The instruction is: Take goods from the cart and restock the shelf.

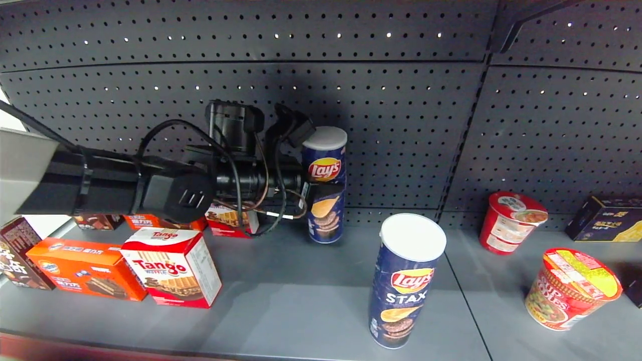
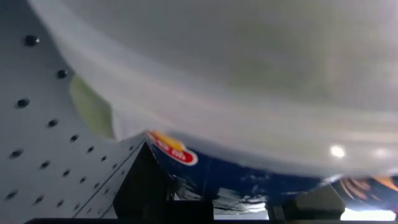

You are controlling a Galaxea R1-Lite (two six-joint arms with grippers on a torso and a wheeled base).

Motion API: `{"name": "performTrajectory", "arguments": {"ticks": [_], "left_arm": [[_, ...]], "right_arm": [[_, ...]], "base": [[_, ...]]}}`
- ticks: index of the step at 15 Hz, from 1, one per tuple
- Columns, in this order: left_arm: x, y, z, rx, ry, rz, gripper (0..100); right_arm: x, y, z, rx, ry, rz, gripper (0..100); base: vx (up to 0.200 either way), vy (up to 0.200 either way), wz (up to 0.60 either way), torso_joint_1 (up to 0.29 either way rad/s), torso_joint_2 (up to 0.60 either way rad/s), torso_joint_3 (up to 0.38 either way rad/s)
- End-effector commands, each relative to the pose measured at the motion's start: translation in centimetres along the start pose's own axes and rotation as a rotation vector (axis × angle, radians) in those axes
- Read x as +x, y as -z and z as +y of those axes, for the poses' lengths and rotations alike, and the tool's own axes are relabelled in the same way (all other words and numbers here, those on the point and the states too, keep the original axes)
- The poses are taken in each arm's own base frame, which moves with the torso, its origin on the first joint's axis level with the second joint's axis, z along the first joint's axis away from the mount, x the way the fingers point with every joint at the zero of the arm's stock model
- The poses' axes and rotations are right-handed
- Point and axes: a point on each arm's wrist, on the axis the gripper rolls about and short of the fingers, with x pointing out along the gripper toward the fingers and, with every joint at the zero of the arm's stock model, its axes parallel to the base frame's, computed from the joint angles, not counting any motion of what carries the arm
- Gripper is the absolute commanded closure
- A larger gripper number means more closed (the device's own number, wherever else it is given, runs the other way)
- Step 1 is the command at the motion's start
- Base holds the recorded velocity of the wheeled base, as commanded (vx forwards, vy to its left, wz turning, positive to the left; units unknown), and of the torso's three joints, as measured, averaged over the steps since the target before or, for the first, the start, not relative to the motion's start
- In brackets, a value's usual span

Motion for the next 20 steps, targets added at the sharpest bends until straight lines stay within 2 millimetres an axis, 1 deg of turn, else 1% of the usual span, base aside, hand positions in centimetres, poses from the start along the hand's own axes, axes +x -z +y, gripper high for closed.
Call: {"name": "performTrajectory", "arguments": {"ticks": [1, 5, 6, 7, 10, 11, 12, 14, 16, 20], "left_arm": [[2.0, 0.9, 0.2, -0.006, 0.017, 0.016, 100], [4.0, 0.6, 0.3, 0.004, 0.035, 0.001, 100], [4.8, 0.6, 0.1, 0.009, 0.046, -0.002, 100], [4.9, 0.7, 0.1, 0.009, 0.048, -0.001, 100], [6.0, 1.7, -0.2, -0.001, 0.064, 0.025, 100], [6.0, 1.7, -0.2, -0.001, 0.064, 0.025, 100], [6.7, 1.8, -0.3, 0.003, 0.071, 0.022, 100], [7.2, 1.8, -0.3, 0.005, 0.075, 0.018, 100], [8.3, 1.6, -1.1, -0.008, 0.098, 0.009, 100], [8.8, 1.9, -1.3, -0.014, 0.105, 0.01, 100]], "right_arm": [[0.1, 0.0, 0.0, 0.0, -0.001, 0.004, 0], [0.0, 0.0, 0.0, 0.001, 0.004, 0.004, 0], [0.1, 0.0, 0.0, 0.001, 0.004, 0.007, 0], [0.0, 0.1, 0.0, -0.001, 0.004, 0.007, 0], [0.1, 0.2, 0.0, 0.0, 0.004, 0.016, 0], [0.1, 0.2, 0.0, 0.0, 0.004, 0.016, 0], [0.1, 0.2, 0.0, 0.0, 0.0, 0.016, 0], [0.1, 0.2, 0.0, 0.0, 0.0, 0.016, 0], [0.2, 0.3, 0.0, 0.0, 0.0, 0.022, 0], [0.3, 0.3, 0.0, 0.001, 0.0, 0.027, 0]], "base": [[0.0, 0.0, 0.0, 0.0, 0.0, 0.0], [0.0, 0.0, 0.0, 0.0, 0.0, 0.0], [0.0, 0.0, 0.0, 0.0, 0.0, 0.0], [0.0, 0.0, 0.0, 0.0, 0.0, 0.0], [0.0, 0.0, 0.0, 0.0, 0.0, 0.0], [0.0, 0.0, 0.0, 0.0, 0.0, 0.0], [0.0, 0.0, 0.0, 0.0, 0.0, 0.0], [0.0, 0.0, 0.0, 0.0, 0.0, 0.0], [0.0, 0.0, 0.0, 0.0, 0.0, 0.0], [0.0, 0.0, 0.0, 0.0, 0.0, 0.0]]}}
